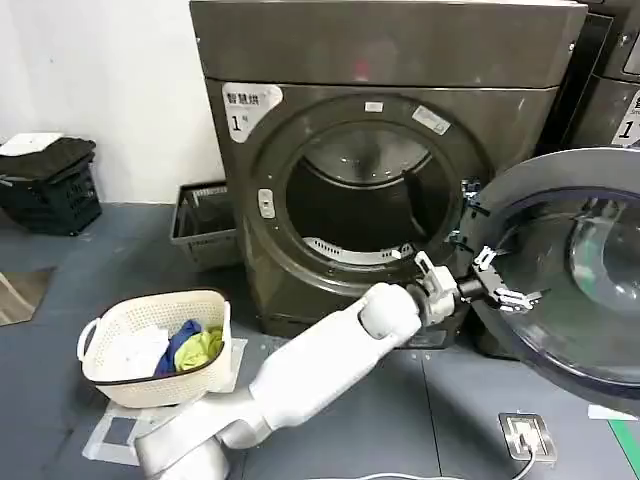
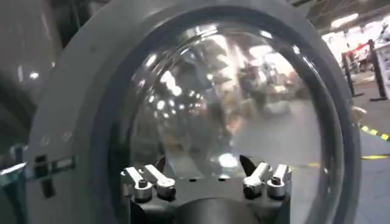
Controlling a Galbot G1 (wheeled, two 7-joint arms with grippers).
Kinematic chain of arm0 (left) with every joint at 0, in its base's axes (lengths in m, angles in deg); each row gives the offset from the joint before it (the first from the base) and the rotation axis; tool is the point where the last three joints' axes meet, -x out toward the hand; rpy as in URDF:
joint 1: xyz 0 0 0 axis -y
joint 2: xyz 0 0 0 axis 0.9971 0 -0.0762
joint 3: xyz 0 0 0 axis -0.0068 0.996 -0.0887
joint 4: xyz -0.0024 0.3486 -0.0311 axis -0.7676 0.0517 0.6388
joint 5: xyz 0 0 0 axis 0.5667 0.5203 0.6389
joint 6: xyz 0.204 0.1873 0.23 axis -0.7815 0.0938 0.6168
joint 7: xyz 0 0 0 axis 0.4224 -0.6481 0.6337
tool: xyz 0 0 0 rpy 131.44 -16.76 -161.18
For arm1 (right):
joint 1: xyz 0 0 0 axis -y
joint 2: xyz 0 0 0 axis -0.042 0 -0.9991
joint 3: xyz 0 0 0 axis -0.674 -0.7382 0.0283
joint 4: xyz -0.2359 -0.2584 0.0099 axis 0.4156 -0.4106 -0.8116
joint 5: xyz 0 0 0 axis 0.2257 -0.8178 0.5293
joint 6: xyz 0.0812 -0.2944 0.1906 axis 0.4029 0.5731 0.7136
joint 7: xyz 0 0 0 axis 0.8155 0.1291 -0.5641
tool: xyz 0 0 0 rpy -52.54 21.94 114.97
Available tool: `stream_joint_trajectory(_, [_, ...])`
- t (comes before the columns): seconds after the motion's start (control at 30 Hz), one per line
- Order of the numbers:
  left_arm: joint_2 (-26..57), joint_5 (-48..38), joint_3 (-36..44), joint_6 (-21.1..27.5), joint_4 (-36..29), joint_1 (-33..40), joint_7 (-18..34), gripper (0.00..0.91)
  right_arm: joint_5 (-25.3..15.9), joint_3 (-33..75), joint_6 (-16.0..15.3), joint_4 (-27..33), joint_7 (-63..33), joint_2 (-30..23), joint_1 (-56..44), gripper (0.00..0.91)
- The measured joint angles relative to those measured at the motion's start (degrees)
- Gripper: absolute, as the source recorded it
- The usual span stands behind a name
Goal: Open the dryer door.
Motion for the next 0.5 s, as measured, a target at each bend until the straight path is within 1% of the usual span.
stream_joint_trajectory(0.13, [0.0, -0.1, -0.1, 0.0, 1.1, 0.3, -0.1, 0.907, 0.0, 0.3, 0.2, 0.8, 0.1, 0.0, -0.1, 0.907])
stream_joint_trajectory(0.33, [0.0, -0.1, -0.1, 0.2, 0.8, 0.4, -0.2, 0.907, 0.0, 0.5, 0.7, 2.3, 0.4, 0.0, -0.2, 0.907])
stream_joint_trajectory(0.5, [0.0, -0.5, -0.2, 2.7, -1.5, -0.5, -0.5, 0.907, -0.2, 0.5, 1.4, 3.6, 0.6, 0.0, -0.1, 0.907])
